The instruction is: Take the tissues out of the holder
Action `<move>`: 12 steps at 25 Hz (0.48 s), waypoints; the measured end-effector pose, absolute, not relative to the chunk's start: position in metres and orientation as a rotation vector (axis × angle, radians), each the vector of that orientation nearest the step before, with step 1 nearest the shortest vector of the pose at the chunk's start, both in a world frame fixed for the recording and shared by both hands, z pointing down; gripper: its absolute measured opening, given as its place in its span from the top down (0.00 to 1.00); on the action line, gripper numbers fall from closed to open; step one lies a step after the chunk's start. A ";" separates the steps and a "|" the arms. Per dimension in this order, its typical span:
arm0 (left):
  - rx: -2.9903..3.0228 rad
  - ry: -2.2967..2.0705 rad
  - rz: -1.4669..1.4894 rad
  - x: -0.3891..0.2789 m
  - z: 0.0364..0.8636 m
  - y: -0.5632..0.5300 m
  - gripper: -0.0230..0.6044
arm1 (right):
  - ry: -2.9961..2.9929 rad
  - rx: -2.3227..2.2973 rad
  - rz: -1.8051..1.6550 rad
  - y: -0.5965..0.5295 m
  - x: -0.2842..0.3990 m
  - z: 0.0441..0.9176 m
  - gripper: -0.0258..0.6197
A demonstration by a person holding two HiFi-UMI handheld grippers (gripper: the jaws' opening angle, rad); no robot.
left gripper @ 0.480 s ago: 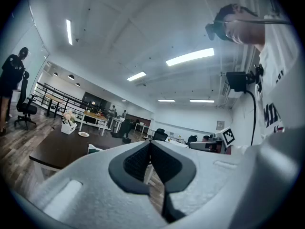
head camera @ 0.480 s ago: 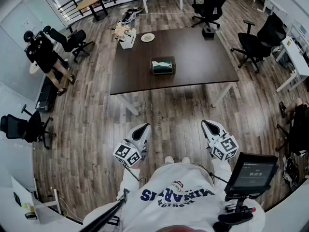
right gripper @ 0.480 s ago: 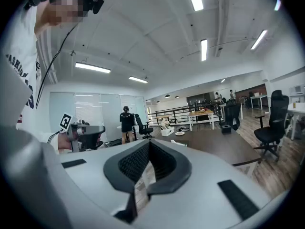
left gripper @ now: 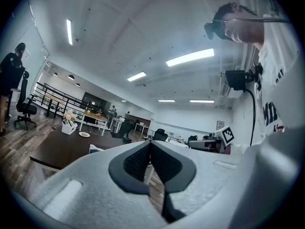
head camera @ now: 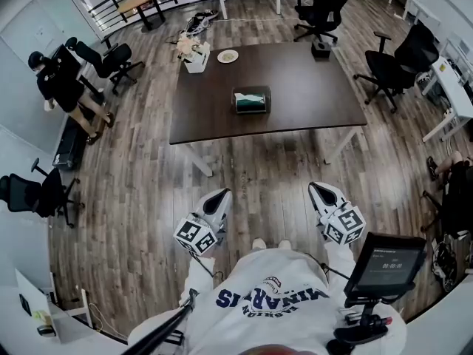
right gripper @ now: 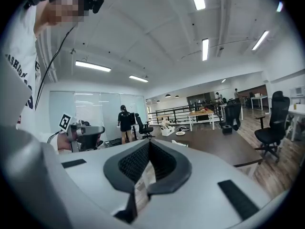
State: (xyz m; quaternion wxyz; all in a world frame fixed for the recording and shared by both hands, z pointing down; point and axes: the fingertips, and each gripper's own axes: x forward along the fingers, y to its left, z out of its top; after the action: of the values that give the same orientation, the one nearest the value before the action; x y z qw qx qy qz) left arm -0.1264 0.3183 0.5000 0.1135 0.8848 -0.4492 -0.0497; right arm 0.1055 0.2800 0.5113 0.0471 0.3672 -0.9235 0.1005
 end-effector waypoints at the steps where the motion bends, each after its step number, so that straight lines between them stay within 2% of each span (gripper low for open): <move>1: 2.595 -1.318 -0.147 -0.127 0.501 0.318 0.96 | -2.837 1.118 0.324 0.279 0.105 0.510 0.95; 12: 2.595 -1.295 -0.173 -0.142 0.502 0.302 0.96 | -2.909 1.078 0.434 0.264 0.089 0.503 0.94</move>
State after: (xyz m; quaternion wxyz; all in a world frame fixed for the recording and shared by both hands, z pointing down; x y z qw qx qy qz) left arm -0.1422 0.3020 0.5018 0.1179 0.8869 -0.4428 -0.0590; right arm 0.0891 0.2641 0.5028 0.0043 0.3441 -0.9286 0.1386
